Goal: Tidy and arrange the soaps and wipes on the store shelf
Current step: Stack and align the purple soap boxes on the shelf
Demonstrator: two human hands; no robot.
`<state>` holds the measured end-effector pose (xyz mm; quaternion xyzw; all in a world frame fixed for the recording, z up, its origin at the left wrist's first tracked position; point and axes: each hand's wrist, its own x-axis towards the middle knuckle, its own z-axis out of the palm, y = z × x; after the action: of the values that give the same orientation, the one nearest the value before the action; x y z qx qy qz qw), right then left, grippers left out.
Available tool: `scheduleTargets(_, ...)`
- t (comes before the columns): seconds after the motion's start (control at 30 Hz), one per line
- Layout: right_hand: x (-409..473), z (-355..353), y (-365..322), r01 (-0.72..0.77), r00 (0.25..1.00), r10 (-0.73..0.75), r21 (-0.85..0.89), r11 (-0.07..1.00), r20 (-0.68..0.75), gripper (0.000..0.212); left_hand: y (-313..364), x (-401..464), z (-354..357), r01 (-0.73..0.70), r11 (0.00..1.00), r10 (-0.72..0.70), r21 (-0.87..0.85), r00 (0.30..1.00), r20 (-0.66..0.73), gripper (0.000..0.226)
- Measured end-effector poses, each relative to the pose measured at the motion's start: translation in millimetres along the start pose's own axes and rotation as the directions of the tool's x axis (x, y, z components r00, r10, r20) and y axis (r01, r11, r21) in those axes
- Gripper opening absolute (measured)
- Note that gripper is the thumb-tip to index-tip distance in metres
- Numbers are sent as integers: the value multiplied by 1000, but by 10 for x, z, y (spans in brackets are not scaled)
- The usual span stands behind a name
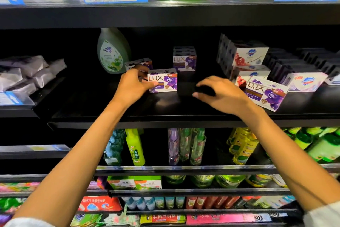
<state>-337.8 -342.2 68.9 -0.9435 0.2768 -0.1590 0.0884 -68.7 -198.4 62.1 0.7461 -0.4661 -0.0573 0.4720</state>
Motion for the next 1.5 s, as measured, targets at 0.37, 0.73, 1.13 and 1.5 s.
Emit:
scheduleTargets(0.37,-431,-25,45,118,963,-134,80,990,232,90,264,359,582,-45,999,46,-29,998,48,51)
scheduleTargets(0.73,-401,4,60,114,966,-130,85,990,224,91,300,777,915,39,999,-39,-2,999,-5,50)
scheduleTargets(1.13,-403,5,45,126,967,-132,42,991,216,90,249,838,961,40,999,-39,19,998,-52,55)
scheduleTargets(1.5,-536,42,-15,176,981,-154,-206,963,117,93,63,189,251,-119,975,161,188,960,-228,18)
